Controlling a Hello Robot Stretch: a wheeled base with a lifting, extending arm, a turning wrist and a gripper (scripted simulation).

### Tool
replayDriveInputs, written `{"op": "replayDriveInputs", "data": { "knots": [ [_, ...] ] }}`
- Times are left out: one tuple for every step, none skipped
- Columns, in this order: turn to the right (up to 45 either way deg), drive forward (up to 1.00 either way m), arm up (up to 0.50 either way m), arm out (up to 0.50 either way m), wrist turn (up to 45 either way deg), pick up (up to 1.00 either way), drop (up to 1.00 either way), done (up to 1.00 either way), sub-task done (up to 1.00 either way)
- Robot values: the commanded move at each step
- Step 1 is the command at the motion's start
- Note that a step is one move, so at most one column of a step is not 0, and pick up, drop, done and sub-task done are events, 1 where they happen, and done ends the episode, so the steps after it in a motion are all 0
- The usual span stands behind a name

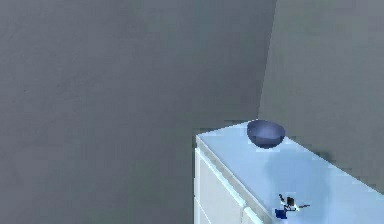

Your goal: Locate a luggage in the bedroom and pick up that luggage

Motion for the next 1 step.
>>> {"op": "replayDriveInputs", "data": {
  "knots": [
    [0.0, 0.0, 0.1, 0.0, 0.0, 0.0, 0.0, 0.0, 0.0]
  ]
}}
